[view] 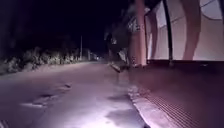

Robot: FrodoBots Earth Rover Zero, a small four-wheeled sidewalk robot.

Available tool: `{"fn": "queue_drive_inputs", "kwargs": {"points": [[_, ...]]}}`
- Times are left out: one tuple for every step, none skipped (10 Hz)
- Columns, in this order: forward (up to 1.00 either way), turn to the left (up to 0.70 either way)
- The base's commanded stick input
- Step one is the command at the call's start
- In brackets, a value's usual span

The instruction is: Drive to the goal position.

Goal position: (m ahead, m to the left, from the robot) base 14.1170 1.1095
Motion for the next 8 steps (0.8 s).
{"fn": "queue_drive_inputs", "kwargs": {"points": [[0.0, 0.0], [0.0, 0.0], [0.0, 0.0], [0.0, 0.0], [0.0, 0.0], [0.0, 0.0], [0.0, 0.0], [0.31, 0.15]]}}
